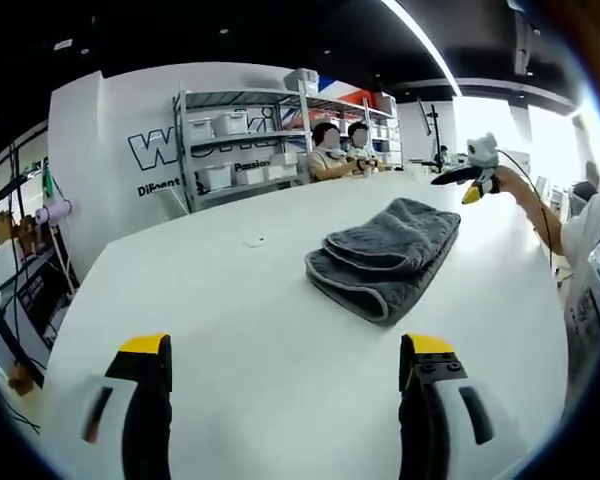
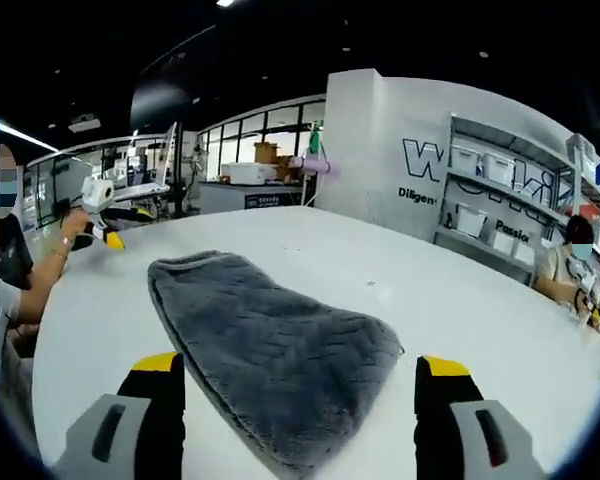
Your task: Fold the towel on the table until its edges align and the towel forms a compact rectangular stack.
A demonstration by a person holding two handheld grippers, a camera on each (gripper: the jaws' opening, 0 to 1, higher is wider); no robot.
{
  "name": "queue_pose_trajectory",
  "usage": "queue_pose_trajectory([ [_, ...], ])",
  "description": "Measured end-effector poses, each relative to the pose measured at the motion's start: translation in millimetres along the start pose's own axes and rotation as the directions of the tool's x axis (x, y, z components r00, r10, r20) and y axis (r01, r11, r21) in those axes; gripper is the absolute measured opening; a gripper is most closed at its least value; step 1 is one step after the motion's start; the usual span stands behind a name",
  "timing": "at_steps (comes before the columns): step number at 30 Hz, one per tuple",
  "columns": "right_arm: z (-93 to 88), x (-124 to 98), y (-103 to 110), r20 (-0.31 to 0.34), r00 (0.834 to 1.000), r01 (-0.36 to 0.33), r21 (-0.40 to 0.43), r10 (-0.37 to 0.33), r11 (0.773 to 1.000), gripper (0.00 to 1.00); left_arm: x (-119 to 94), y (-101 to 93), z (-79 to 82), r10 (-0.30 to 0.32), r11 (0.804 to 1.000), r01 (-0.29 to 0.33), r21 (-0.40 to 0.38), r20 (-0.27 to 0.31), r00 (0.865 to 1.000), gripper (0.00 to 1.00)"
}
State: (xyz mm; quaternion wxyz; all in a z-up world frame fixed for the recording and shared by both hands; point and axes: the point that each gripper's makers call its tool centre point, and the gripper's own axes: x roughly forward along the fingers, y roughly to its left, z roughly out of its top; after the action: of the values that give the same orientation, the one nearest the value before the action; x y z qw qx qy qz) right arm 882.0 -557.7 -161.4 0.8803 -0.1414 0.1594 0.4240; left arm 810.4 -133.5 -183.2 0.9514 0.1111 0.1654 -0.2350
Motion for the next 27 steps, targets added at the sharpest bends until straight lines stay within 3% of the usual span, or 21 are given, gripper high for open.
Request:
queue_pose_trajectory([
  [5, 14.9, -3, 31, 0.048, 0.998, -0.03, -0.059, 0.032, 0.998, 1.0, 1, -2.5, 0.8, -0.001, 1.0, 0.001, 0.011, -0.005, 1.0, 1.0],
  [9, 11.1, 3, 58, 0.023, 0.995, -0.092, -0.131, 0.096, 0.987, 1.0, 4, -4.4, -0.4, -0.006, 1.0, 0.006, 0.011, -0.012, 1.0, 1.0],
  [12, 14.1, 9, 72, 0.057, 0.992, -0.104, -0.15, 0.114, 0.983, 1.0, 7, -7.0, -4.9, -0.011, 1.0, 0.012, 0.012, -0.033, 0.999, 1.0],
  [20, 3.7, 0, 68, 0.068, 0.994, -0.079, -0.162, 0.091, 0.984, 1.0, 13, -19.5, -2.1, -0.057, 0.998, 0.057, -0.002, -0.019, 0.998, 0.99],
  [24, -7.4, 2, 67, 0.043, 0.994, -0.096, -0.154, 0.104, 0.983, 1.0, 20, -26.2, -8.2, -0.078, 0.997, 0.078, -0.008, -0.042, 0.996, 0.99],
  [27, -6.3, 0, 75, 0.047, 0.989, -0.128, -0.165, 0.137, 0.978, 1.0, 21, -27.4, -11.4, -0.083, 0.996, 0.084, 0.004, -0.062, 0.995, 0.99],
])
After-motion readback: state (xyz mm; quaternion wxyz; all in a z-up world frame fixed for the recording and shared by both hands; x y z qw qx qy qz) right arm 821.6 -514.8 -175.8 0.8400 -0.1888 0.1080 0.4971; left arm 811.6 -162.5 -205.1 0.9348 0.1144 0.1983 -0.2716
